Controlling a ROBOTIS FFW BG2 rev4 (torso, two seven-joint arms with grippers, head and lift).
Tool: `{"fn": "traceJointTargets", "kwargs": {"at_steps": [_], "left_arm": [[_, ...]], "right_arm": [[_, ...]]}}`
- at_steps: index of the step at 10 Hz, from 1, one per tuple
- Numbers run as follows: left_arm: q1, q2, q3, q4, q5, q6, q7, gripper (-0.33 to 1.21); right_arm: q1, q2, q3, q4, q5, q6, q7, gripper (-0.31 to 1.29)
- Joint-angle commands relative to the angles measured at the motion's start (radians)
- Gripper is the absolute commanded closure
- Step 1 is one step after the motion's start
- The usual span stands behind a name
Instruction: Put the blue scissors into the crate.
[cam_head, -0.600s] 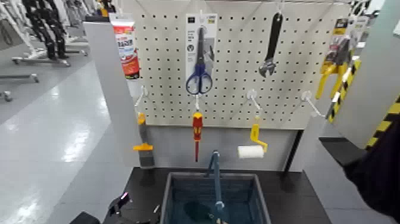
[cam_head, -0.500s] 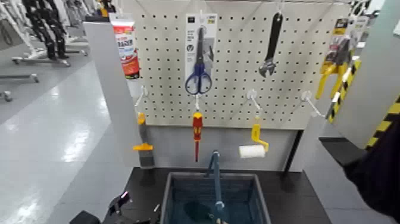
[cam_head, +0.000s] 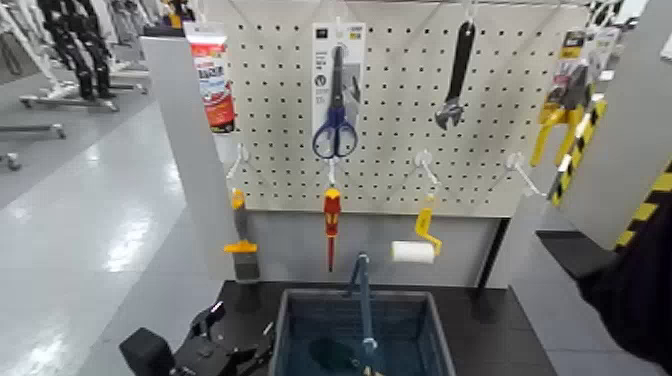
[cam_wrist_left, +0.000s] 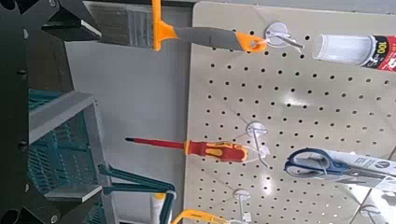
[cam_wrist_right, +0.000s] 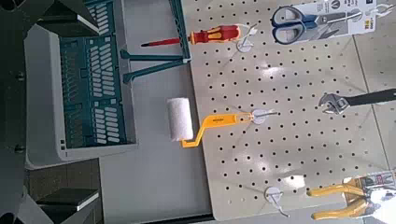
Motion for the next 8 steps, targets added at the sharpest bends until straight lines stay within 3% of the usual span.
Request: {"fn": "traceJointTargets", "kwargs": {"at_steps": [1, 4, 8], "left_arm": [[-0.038, 0.007, 0.003, -0.057, 0.025, 0.099, -0.020, 0.15], [-0.148, 0.037, -0.012, -0.058, 0.077, 0.192, -0.142, 0.18], [-0.263, 0.064, -0.039, -0.046, 0.086, 0.202, -0.168, 0.21]], "right_arm": [[0.000, 0.000, 0.000, 0.000, 0.000, -0.002, 0.000, 0.09], [-0.002, 0.000, 0.002, 0.000, 0.000, 0.000, 0.002, 0.09], [-0.005, 0.000, 0.005, 0.000, 0.000, 0.000, 0.002, 0.09]]}}
